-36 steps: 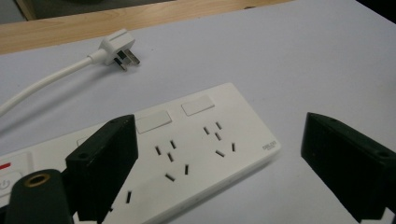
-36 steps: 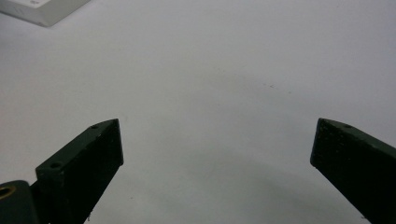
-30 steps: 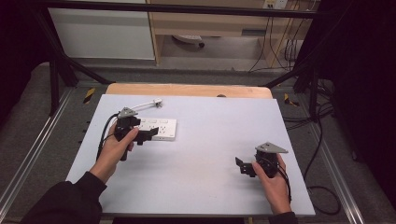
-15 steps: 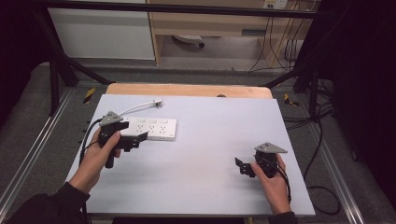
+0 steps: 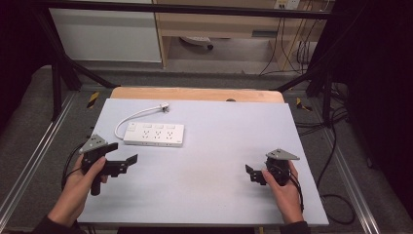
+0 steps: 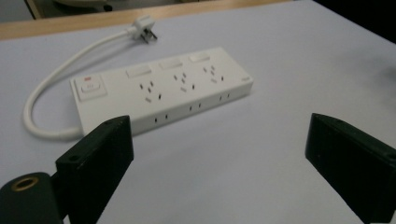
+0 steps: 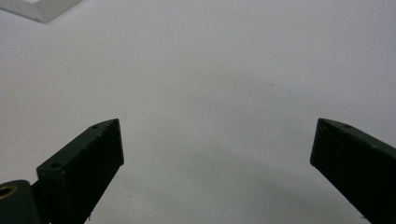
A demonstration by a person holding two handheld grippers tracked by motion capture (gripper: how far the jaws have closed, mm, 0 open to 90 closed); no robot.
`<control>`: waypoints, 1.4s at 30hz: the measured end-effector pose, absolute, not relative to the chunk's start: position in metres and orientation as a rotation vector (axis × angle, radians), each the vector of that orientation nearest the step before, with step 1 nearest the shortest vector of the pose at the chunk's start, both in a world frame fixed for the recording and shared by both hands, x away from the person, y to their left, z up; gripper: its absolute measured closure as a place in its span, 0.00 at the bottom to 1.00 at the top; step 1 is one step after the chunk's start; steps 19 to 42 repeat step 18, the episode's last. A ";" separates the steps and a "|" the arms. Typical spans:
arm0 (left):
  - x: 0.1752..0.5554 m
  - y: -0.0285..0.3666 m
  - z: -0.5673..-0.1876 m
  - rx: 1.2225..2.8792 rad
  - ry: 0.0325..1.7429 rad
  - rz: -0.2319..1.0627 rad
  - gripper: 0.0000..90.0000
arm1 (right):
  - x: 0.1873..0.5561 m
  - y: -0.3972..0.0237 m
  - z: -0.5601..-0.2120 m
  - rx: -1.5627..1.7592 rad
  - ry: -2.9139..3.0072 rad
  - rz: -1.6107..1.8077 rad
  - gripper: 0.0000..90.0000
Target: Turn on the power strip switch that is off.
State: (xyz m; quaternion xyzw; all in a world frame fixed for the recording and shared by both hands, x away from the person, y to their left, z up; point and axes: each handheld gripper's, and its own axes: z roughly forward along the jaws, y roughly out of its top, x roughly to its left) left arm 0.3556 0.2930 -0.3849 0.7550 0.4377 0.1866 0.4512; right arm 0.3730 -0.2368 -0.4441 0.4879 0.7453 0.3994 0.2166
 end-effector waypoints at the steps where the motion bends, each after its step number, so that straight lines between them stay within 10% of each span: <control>1: 0.352 0.294 -0.389 1.869 1.086 0.463 0.09 | 0.373 -0.237 -0.444 1.356 2.065 1.106 0.03; 42: 0.324 0.299 -0.441 1.980 1.106 0.400 0.11 | 0.381 -0.235 -0.457 1.410 2.069 0.976 0.04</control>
